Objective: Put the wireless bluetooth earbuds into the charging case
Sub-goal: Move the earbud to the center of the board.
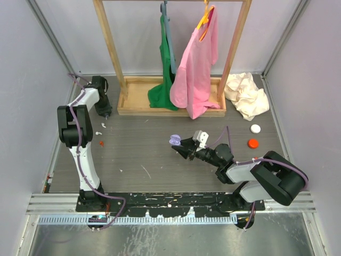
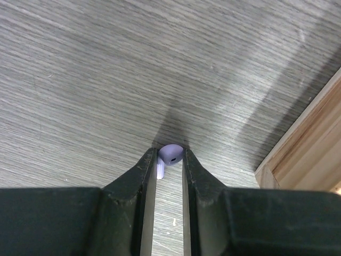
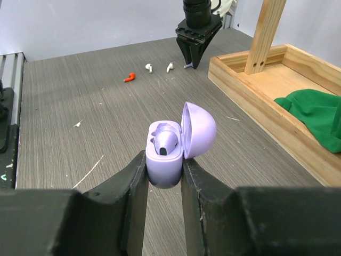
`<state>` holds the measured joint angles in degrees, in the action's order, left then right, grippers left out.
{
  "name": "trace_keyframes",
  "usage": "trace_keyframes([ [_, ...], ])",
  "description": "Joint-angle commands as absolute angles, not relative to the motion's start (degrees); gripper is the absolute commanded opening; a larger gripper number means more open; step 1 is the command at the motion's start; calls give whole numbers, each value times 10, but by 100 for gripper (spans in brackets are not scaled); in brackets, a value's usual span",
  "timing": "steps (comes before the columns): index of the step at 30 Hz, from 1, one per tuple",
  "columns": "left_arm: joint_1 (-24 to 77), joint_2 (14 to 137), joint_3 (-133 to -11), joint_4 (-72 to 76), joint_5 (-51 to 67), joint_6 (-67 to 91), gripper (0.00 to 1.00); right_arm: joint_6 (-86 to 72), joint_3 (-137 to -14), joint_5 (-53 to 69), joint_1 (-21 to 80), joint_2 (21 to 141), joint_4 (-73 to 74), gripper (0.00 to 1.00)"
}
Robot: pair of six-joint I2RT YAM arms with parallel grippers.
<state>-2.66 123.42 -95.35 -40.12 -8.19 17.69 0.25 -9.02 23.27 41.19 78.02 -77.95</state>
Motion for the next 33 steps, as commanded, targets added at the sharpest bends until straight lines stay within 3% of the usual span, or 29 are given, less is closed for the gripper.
trace_keyframes([
  [1, -29, 1221, -955, -423, -68, 186, 18, 3, -111, 241, 415, 781, -820, 13],
  [5, -26, 1198, -930, -421, -47, 198, 13, 3, -111, 241, 415, 782, -818, 13],
  [16, 6, 1082, -780, -398, -10, 226, 14, 3, -112, 241, 415, 781, -815, 13],
  [33, 155, 929, -582, -389, -17, 272, 17, 7, -115, 242, 415, 779, -805, 13],
])
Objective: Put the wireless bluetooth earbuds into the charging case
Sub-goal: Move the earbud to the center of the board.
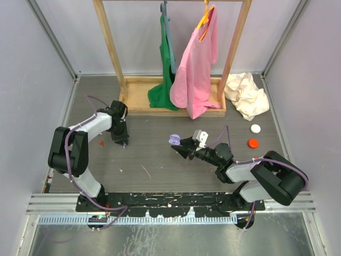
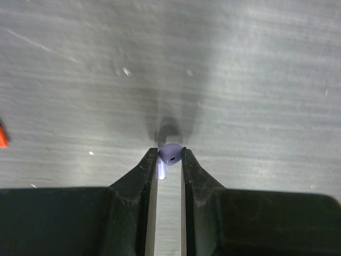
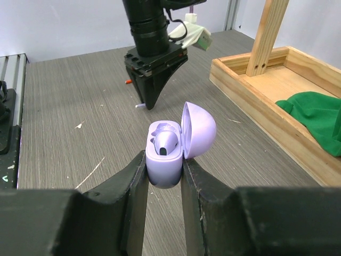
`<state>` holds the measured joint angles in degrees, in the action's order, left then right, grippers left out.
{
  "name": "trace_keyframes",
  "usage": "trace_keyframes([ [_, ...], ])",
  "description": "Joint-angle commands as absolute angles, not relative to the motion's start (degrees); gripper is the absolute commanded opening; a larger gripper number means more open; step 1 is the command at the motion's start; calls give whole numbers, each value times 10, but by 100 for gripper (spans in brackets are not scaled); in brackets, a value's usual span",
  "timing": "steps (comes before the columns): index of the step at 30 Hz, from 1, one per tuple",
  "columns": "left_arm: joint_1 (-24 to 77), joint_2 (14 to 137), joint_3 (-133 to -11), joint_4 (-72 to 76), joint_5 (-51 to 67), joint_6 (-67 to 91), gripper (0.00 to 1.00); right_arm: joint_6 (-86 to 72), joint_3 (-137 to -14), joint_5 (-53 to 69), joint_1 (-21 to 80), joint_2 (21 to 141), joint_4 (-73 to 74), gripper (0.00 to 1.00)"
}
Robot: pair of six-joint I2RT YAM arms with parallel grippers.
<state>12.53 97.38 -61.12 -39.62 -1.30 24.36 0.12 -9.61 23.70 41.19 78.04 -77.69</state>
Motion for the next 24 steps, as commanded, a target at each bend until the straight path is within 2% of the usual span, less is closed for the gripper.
trace_keyframes([
  [1, 167, 922, -572, -386, -15, 280, 17, 6, -114, 243, 415, 780, -804, 13],
  [6, 216, 900, -531, -382, -23, 317, 18, 7, -116, 244, 415, 781, -803, 13],
  [17, 262, 885, -501, -382, -9, 362, 40, 5, -118, 247, 415, 780, -797, 13],
  [24, 274, 871, -498, -387, 8, 372, 42, 6, -119, 248, 415, 780, -795, 13],
])
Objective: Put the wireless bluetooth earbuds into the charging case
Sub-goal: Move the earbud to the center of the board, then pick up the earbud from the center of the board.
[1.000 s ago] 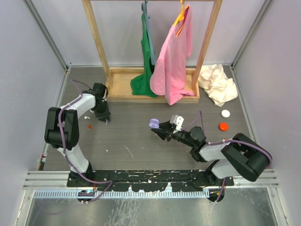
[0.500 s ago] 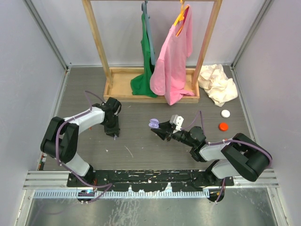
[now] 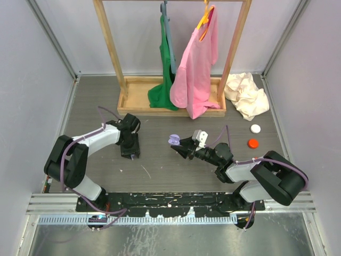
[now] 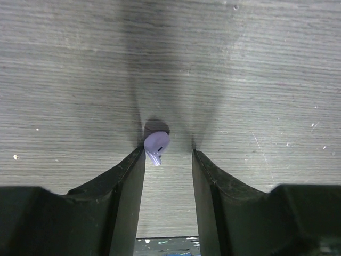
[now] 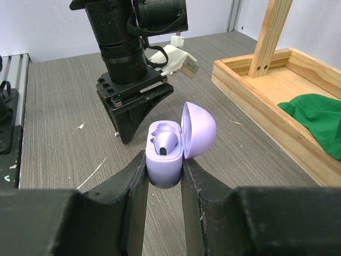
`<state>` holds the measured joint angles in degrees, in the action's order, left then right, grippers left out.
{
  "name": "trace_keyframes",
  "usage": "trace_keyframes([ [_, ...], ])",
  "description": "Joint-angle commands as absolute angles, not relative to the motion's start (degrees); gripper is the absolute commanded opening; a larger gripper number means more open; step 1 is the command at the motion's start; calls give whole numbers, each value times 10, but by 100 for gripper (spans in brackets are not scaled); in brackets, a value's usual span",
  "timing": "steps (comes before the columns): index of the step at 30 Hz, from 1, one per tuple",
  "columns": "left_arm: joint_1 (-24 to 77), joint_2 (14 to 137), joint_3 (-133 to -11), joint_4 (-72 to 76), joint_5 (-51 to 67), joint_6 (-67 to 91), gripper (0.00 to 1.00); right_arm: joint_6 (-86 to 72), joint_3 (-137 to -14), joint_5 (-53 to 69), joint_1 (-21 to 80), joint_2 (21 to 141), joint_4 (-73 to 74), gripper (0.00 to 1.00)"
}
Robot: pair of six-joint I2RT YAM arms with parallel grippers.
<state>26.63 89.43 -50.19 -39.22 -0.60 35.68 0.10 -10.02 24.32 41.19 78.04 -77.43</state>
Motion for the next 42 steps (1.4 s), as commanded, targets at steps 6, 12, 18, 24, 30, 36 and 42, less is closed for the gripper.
trace_keyframes([
  [6, 274, 849, -505, -402, -4, 369, 43, 8, -120, 247, 415, 781, -792, 13],
  [12, 274, 854, -532, -433, -60, 355, 44, 8, -121, 247, 415, 780, -791, 13],
  [18, 274, 885, -556, -430, -68, 343, 41, 8, -121, 247, 415, 780, -789, 13],
  [24, 274, 913, -570, -435, -73, 333, 36, 9, -121, 247, 415, 780, -788, 13],
  [30, 275, 929, -575, -438, -75, 328, 33, 9, -121, 247, 415, 781, -787, 13],
  [36, 274, 942, -577, -438, -69, 324, 32, 10, -122, 248, 415, 783, -786, 13],
  [42, 274, 953, -577, -433, -63, 322, 29, 10, -122, 248, 415, 784, -785, 13],
])
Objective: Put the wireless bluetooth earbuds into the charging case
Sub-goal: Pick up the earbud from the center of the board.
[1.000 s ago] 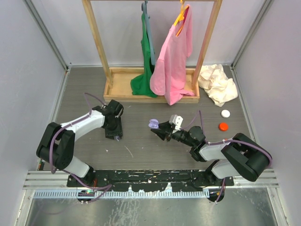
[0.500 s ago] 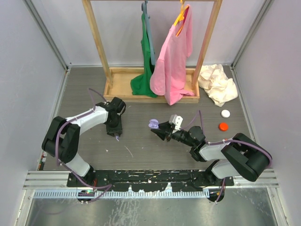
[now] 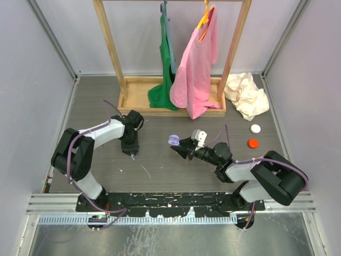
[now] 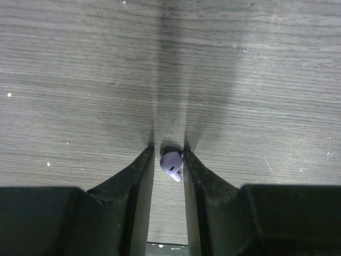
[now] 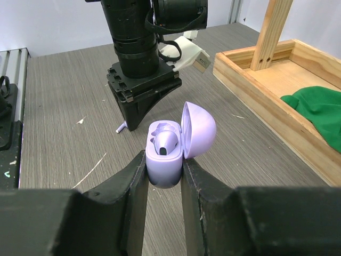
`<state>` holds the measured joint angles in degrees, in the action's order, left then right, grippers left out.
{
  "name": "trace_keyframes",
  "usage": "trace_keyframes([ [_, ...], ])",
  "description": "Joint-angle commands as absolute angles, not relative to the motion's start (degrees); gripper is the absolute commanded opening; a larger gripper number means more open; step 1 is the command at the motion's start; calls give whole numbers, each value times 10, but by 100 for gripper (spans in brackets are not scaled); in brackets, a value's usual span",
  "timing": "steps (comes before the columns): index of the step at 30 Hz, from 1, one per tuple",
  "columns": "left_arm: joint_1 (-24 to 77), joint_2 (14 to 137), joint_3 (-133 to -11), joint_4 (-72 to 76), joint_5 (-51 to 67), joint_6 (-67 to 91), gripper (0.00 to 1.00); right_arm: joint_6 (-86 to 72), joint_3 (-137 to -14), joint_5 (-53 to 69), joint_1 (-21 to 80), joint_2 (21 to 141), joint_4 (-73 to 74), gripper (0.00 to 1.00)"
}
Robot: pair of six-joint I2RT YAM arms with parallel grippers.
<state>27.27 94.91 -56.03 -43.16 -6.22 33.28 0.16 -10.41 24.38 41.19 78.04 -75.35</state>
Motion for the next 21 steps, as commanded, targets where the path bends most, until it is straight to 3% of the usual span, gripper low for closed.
trace_keyframes([
  [1, 274, 953, -577, -433, -62, 321, 28, 11, -123, 248, 415, 783, -785, 13],
  [5, 275, 943, -572, -431, -58, 320, 21, 11, -122, 248, 415, 782, -784, 13],
  [21, 314, 824, -565, -401, -87, 289, 13, 16, -120, 241, 415, 779, -784, 13],
])
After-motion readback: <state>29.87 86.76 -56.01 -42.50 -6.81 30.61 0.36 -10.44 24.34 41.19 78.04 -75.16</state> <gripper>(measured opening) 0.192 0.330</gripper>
